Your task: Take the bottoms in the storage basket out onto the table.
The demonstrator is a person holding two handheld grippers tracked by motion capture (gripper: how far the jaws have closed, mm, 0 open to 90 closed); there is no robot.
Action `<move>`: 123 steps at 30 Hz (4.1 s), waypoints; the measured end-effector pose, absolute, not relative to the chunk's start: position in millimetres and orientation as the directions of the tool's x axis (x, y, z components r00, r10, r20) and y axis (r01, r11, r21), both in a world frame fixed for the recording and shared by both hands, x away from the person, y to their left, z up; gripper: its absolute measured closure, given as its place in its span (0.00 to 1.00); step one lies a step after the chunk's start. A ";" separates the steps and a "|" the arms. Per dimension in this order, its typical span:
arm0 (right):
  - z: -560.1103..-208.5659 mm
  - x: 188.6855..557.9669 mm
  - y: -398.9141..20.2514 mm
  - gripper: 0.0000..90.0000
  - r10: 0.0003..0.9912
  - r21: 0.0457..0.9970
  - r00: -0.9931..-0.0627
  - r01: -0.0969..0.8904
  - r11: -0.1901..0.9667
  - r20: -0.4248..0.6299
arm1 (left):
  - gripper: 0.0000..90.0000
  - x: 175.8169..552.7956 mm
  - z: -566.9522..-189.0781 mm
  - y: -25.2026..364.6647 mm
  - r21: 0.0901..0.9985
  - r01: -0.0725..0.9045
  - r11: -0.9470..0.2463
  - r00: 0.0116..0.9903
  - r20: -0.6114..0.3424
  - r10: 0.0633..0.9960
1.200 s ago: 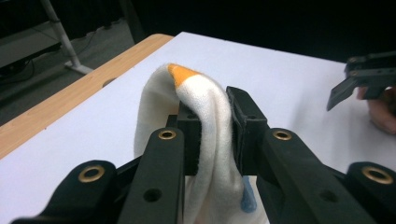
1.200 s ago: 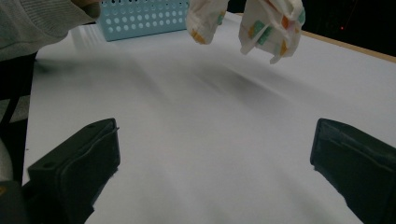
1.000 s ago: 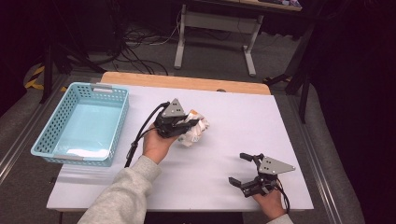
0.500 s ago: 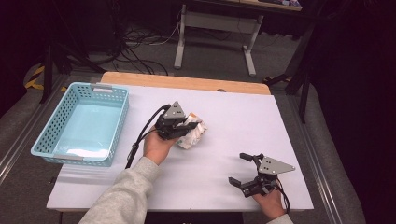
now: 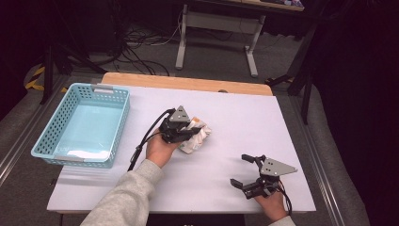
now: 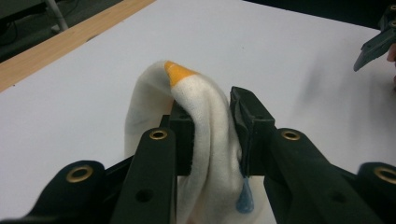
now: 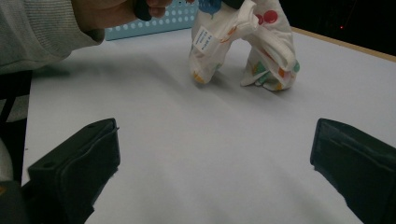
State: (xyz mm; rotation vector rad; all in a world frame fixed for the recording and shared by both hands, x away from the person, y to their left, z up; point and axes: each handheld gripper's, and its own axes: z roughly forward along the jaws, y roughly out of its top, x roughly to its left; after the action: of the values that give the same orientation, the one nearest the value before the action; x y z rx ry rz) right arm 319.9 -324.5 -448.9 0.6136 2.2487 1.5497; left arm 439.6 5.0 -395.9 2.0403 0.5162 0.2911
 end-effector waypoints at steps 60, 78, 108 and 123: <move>-449.1 320.8 -323.1 0.02 0.516 0.936 -0.856 0.157 0.314 -0.030 | 0.03 396.5 -380.3 47.4 0.895 0.228 -0.383 0.879 -0.020 0.476; -449.5 320.7 -321.9 0.02 0.513 0.935 -0.858 0.153 0.321 -0.035 | 0.02 371.3 -405.3 85.5 0.909 0.249 -0.333 0.869 -0.058 0.492; -449.6 320.3 -321.8 0.02 0.504 0.935 -0.863 0.151 0.321 -0.033 | 0.01 344.3 -460.0 117.3 0.925 0.251 -0.286 0.853 -0.072 0.517; -449.7 319.9 -321.6 0.02 0.496 0.935 -0.868 0.151 0.321 -0.030 | 0.01 344.1 -466.6 111.9 0.916 0.229 -0.330 0.854 -0.026 0.520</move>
State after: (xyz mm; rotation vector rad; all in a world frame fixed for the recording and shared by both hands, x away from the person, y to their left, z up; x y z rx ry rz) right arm 319.9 -321.6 -449.7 0.5799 2.2798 1.5626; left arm 344.1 111.9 -466.6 1.9195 0.5562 0.3274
